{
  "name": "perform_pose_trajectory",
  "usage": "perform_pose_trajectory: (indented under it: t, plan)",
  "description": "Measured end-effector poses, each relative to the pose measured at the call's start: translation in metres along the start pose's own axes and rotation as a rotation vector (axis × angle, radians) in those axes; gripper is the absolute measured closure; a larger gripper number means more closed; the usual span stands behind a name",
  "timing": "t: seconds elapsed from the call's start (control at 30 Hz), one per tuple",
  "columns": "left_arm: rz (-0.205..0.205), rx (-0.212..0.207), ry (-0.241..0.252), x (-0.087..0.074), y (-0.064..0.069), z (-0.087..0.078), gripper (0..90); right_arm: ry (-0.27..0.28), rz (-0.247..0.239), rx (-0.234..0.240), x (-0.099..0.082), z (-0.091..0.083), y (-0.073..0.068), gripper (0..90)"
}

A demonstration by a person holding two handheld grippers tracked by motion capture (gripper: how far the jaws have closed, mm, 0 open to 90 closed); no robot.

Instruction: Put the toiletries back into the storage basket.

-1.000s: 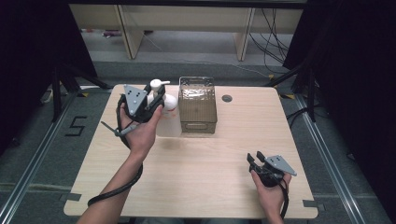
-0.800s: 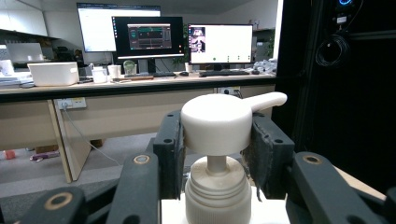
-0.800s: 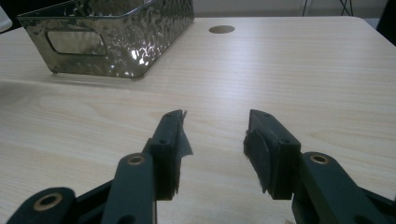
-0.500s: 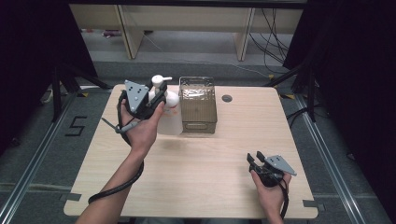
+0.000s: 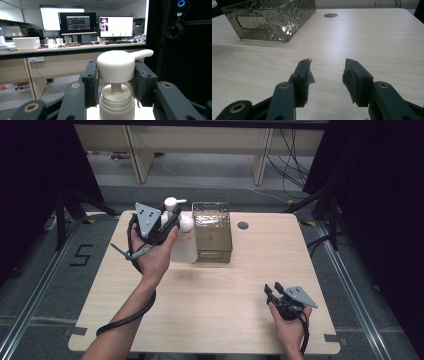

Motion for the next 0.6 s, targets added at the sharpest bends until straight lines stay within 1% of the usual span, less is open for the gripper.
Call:
perform_pose_trajectory:
  t: [0.03,0.2,0.23,0.53,0.6]
  plan:
    - [-0.003,0.001,-0.001,0.0001,0.0007,0.0010,59.3,0.000,0.006,0.013,-0.0002,0.0006,-0.0003,56.6]
    - [-0.003,0.000,0.000,0.0017,0.0024,0.0032,59.3,0.000,0.007,0.013,-0.0002,0.0007,-0.0005,56.5]
    - [-0.024,0.015,-0.009,0.0012,0.0035,0.0022,59.3,-0.001,-0.002,0.003,0.0000,0.0001,-0.0001,56.5]
    - [-0.023,0.009,-0.004,0.0053,0.0077,0.0058,59.3,-0.004,-0.006,0.002,0.0000,-0.0002,0.0004,56.4]
    - [-0.021,0.007,-0.005,0.0061,0.0085,0.0068,59.3,-0.012,-0.009,-0.002,-0.0002,-0.0008,0.0007,56.4]
Point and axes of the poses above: each handheld gripper's, and its own axes: z roughly forward along the jaws, x roughly out of its top, y roughly to its right, the point moved 5 cm from there along z, roughly forward along the jaws, and after that the axes turned 2 degrees about -z, right-handed, at the moved point
